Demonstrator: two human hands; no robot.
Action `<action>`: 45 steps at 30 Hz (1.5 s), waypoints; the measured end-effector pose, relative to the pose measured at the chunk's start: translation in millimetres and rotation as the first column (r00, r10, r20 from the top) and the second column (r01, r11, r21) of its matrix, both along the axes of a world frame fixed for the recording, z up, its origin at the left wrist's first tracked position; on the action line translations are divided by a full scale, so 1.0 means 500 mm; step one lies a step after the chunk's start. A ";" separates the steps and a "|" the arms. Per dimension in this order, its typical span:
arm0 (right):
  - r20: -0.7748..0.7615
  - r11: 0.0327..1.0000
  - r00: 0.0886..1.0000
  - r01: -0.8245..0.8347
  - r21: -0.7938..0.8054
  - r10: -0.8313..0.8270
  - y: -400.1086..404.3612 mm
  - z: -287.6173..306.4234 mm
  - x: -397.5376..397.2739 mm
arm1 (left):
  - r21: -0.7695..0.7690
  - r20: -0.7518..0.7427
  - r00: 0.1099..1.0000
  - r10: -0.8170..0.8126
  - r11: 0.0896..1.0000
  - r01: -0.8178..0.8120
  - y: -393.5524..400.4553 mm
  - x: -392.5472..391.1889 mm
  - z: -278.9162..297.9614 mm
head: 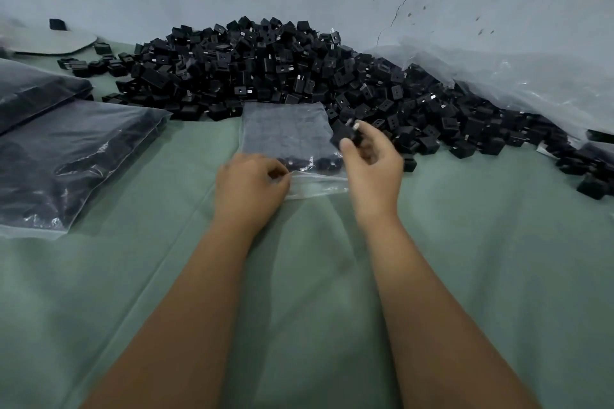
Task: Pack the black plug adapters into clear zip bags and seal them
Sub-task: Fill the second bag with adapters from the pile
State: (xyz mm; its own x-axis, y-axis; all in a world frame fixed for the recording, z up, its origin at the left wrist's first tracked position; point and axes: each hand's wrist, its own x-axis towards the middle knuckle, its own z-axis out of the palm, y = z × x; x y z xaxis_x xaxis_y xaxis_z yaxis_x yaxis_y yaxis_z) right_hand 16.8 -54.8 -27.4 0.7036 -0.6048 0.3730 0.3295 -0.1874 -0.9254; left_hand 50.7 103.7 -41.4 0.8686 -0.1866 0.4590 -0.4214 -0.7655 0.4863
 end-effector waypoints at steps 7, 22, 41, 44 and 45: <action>-0.102 0.862 0.966 -0.259 -0.435 0.239 0.131 -0.024 -0.027 | -0.495 -0.247 0.969 -0.017 0.862 -0.111 0.008 -0.013 0.012; -0.327 0.741 0.931 -0.334 -0.582 0.163 0.103 -0.044 -0.023 | -0.735 -0.319 0.929 0.185 0.571 -0.366 0.049 -0.004 0.019; -0.451 0.567 0.857 -0.507 -0.650 0.249 0.094 -0.037 -0.020 | -0.072 -0.309 0.879 0.364 0.912 -0.403 0.057 0.009 -0.004; -0.447 0.468 0.872 -0.486 -0.738 0.201 0.100 -0.035 -0.021 | -0.057 -0.302 0.879 0.370 0.913 -0.404 0.055 0.012 -0.006; -0.447 0.445 0.875 -0.480 -0.756 0.185 0.102 -0.035 -0.021 | -0.054 -0.300 0.878 0.372 0.913 -0.405 0.055 0.013 -0.007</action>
State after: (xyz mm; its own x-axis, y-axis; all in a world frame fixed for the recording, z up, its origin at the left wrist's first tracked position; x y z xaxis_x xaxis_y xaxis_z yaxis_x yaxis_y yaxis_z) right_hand 6.1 -3.7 -45.0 0.9281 0.1880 0.3215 0.3239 -0.8335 -0.4476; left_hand 57.2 131.2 -44.7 0.9552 0.2302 0.1862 0.0634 -0.7735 0.6306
